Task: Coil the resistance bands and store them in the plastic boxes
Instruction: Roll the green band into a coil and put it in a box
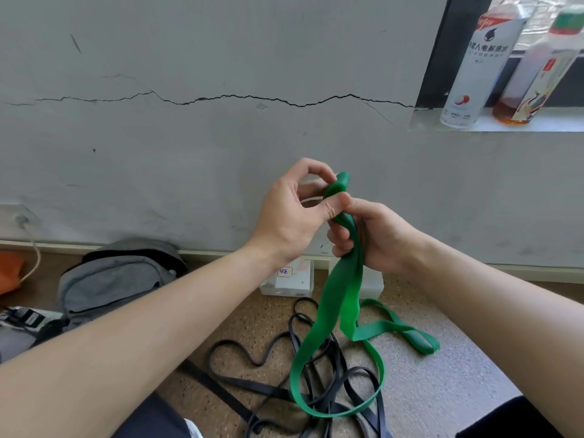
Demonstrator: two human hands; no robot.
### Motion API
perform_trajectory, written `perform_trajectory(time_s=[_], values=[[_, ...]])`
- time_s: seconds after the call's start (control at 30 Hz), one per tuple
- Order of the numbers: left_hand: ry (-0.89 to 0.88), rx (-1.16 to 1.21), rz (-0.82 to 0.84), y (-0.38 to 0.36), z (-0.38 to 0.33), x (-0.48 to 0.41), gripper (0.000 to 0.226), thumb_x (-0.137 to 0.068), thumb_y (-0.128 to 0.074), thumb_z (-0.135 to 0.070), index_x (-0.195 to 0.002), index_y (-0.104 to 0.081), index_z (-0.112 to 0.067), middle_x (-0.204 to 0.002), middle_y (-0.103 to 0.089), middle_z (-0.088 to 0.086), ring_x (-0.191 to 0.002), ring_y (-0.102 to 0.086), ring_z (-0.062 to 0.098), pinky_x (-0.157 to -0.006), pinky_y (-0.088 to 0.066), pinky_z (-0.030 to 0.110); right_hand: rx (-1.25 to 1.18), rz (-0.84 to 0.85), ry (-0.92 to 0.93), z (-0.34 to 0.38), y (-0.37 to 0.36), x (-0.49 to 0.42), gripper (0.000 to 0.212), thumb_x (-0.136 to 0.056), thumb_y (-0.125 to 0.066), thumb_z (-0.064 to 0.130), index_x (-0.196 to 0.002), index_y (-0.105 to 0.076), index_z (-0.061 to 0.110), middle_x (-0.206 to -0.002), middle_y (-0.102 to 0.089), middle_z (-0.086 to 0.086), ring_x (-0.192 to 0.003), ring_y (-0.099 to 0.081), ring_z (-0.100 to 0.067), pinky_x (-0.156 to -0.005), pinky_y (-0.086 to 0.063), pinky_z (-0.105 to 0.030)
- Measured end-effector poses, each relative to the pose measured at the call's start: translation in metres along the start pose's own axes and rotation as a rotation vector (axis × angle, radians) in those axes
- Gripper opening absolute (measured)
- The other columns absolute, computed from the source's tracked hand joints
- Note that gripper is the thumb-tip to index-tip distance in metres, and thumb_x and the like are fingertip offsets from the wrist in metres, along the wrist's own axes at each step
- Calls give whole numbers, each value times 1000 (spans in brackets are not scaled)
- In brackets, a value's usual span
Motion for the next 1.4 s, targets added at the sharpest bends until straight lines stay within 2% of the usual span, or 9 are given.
perform_trajectory(time_s=[0.3, 0.53, 0.7, 0.8, 0.87, 0.97, 1.1, 1.27, 1.4], values=[[-27, -177, 129, 22, -12, -1, 23, -75, -84, -9, -87, -64, -8, -83, -74, 22, -82, -72, 40, -81, -60, 51, 228, 46, -106, 0, 1, 5, 28, -84, -64, 42, -66, -62, 20, -56, -48, -3, -47, -41, -14, -51, -31, -28], [-40, -534, 280, 37, -10, -3, 26, -67, -92, -17, -85, -74, -15, -81, -75, 4, -83, -72, 22, -83, -57, 43, 380, 100, -183, 12, 8, 10, 23, -78, -66, 28, -86, -64, 7, -67, -61, -6, -59, -59, -14, -60, -46, -25], [-85, -697, 387, 36, -13, -9, 27, -68, -90, -28, -91, -76, -22, -84, -76, -1, -87, -70, 11, -82, -56, 39, 441, 45, -111, 11, 10, 7, 46, -78, -73, 57, -78, -69, 10, -63, -59, -1, -56, -55, -12, -56, -44, -22], [-98, -736, 384, 32, -12, -12, 27, -68, -91, -26, -90, -76, -21, -83, -76, 1, -86, -70, 14, -80, -56, 38, 458, -1, -46, 7, 11, 3, 50, -71, -71, 54, -79, -67, 5, -59, -54, -2, -51, -52, -11, -51, -40, -22], [-77, -676, 352, 33, -8, -12, 27, -66, -92, -24, -88, -76, -21, -84, -76, 2, -86, -72, 15, -83, -57, 40, 420, -2, -15, 6, 12, 2, 48, -77, -72, 48, -85, -65, 1, -60, -53, -4, -49, -50, -11, -49, -39, -21], [22, -283, 228, 32, 3, -4, 29, -67, -90, -9, -89, -71, -14, -97, -77, 9, -94, -74, 21, -91, -59, 43, 311, 5, 28, 5, 13, 1, 43, -80, -71, 46, -87, -64, 4, -61, -52, -3, -49, -48, -9, -49, -39, -19], [121, 79, 91, 14, 10, 7, 28, -76, -77, 4, -96, -63, -11, -99, -75, 6, -92, -73, 14, -81, -58, 27, 158, 24, 81, 3, 8, 1, 27, -82, -66, 44, -69, -73, 20, -57, -52, 5, -48, -49, -5, -52, -36, -19], [86, -51, 148, 19, 9, -3, 27, -74, -80, -10, -95, -65, -16, -89, -76, 0, -86, -73, 12, -80, -56, 24, 172, -5, 71, 2, 8, 2, 32, -88, -60, 41, -65, -72, 21, -57, -52, 4, -49, -50, -6, -51, -37, -20], [51, -255, 204, 24, 6, -8, 29, -77, -82, -5, -98, -65, -15, -93, -72, 1, -87, -70, 9, -81, -56, 22, 358, -13, 50, 3, 9, 0, 37, -85, -64, 55, -70, -69, 22, -57, -50, 0, -50, -45, -11, -52, -35, -25]])
Point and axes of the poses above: each hand's wrist, its own x-axis away from the middle knuckle, its own y-axis out of the back of the hand, z = x × y, the point moved 2 cm from there along -x, towards the middle knuckle
